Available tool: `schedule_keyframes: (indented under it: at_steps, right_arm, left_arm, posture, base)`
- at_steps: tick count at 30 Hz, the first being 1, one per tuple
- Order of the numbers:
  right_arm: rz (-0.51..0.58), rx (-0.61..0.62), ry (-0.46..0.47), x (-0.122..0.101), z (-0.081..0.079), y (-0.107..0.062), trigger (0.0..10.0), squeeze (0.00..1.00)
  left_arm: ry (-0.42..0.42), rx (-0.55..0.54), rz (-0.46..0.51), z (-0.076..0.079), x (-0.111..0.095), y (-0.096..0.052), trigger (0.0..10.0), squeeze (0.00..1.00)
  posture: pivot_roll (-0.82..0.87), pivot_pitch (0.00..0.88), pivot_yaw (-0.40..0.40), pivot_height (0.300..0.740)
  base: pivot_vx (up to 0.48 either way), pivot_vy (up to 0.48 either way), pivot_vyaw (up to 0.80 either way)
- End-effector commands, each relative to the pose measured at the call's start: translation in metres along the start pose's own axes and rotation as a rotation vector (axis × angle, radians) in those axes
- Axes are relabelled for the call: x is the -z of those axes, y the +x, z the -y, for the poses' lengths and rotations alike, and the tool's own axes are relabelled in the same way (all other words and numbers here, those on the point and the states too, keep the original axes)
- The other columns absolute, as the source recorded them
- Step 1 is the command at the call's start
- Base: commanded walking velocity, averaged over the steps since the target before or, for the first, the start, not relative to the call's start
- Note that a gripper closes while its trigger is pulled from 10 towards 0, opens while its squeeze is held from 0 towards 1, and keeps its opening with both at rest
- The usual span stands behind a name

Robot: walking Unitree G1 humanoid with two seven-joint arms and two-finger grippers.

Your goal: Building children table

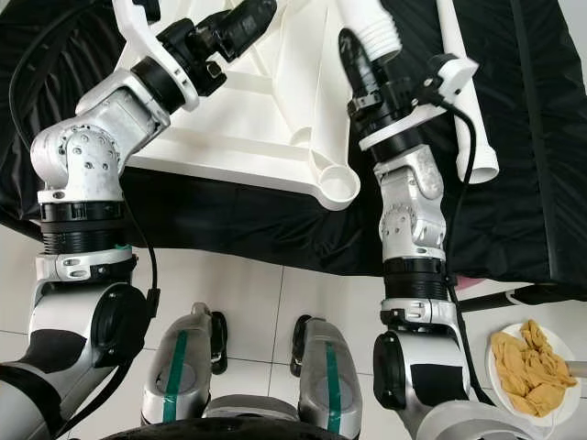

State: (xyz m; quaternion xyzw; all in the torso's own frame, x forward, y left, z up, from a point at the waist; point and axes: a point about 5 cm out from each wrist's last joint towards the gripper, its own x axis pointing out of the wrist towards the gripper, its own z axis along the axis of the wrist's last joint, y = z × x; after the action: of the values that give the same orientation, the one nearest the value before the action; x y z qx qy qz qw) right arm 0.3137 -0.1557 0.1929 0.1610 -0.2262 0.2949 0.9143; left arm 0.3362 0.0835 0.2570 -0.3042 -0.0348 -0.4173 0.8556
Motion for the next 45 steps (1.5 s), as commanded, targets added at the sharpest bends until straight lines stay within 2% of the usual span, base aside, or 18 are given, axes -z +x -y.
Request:
schedule_keyframes:
  at_steps: [1, 2, 9, 15, 19, 29, 32, 36, 38, 39, 41, 45]
  right_arm:
    - [-0.019, -0.059, -0.001, 0.000, -0.006, -0.001, 10.0, 0.00]
    - [-0.037, -0.075, 0.001, 0.002, -0.007, -0.004, 10.0, 0.00]
    - [-0.068, -0.131, 0.027, 0.003, -0.010, -0.013, 10.0, 0.00]
    - [-0.069, -0.149, 0.032, 0.002, -0.011, -0.012, 10.0, 0.00]
    - [-0.067, -0.193, 0.057, 0.000, -0.014, -0.006, 10.0, 0.00]
    - [-0.092, -0.260, 0.092, 0.002, -0.023, -0.007, 10.0, 0.00]
    - [-0.106, -0.276, 0.101, 0.004, -0.025, -0.010, 10.0, 0.00]
    - [-0.116, -0.284, 0.105, 0.005, -0.026, -0.012, 10.0, 0.00]
    - [-0.139, -0.293, 0.117, 0.008, -0.028, -0.017, 10.0, 0.00]
    - [-0.139, -0.293, 0.117, 0.008, -0.028, -0.017, 10.0, 0.00]
    - [-0.148, -0.289, 0.122, 0.009, -0.028, -0.020, 10.0, 0.00]
    - [-0.149, -0.286, 0.121, 0.009, -0.028, -0.021, 10.0, 0.00]
  left_arm:
    - [-0.048, 0.216, 0.008, 0.012, -0.005, 0.003, 10.0, 0.00]
    - [-0.072, 0.226, 0.013, 0.013, -0.008, 0.004, 10.0, 0.00]
    - [-0.071, 0.194, -0.021, 0.008, -0.006, 0.007, 10.0, 0.00]
    - [-0.087, 0.168, -0.035, 0.003, -0.004, 0.009, 10.0, 0.00]
    - [-0.083, 0.093, -0.060, -0.006, 0.003, 0.008, 10.0, 0.00]
    - [-0.095, -0.013, -0.058, -0.019, 0.000, 0.013, 10.0, 0.00]
    - [-0.103, -0.075, -0.044, -0.027, -0.006, 0.015, 10.0, 0.00]
    - [-0.110, -0.095, -0.030, -0.030, -0.010, 0.016, 10.0, 0.00]
    - [-0.152, -0.114, 0.038, -0.034, -0.030, 0.019, 10.0, 0.00]
    - [-0.152, -0.114, 0.038, -0.034, -0.030, 0.019, 10.0, 0.00]
    - [-0.169, -0.135, 0.088, -0.038, -0.047, 0.020, 10.0, 0.00]
    - [-0.172, -0.145, 0.101, -0.039, -0.051, 0.020, 10.0, 0.00]
  posture:
    - [0.02, 0.009, -0.005, 0.740]
    - [0.02, 0.005, -0.005, 0.740]
    - [0.03, 0.000, -0.011, 0.740]
    - [0.04, 0.000, -0.020, 0.740]
    - [0.04, 0.000, -0.030, 0.740]
    - [0.06, 0.011, -0.036, 0.740]
    - [0.06, 0.020, -0.035, 0.740]
    - [0.06, 0.028, -0.033, 0.740]
    - [0.06, 0.042, -0.030, 0.740]
    - [0.06, 0.042, -0.030, 0.740]
    - [0.05, 0.055, -0.023, 0.740]
    - [0.05, 0.056, -0.023, 0.740]
  base:
    - [0.000, 0.000, 0.00]
    - [0.000, 0.000, 0.00]
    - [0.000, 0.000, 0.00]
    - [0.000, 0.000, 0.00]
    - [0.000, 0.000, 0.00]
    - [0.000, 0.000, 0.00]
    - [0.000, 0.000, 0.00]
    - [0.000, 0.000, 0.00]
    - [0.000, 0.000, 0.00]
    - [0.000, 0.000, 0.00]
    - [0.000, 0.000, 0.00]
    - [0.000, 0.000, 0.00]
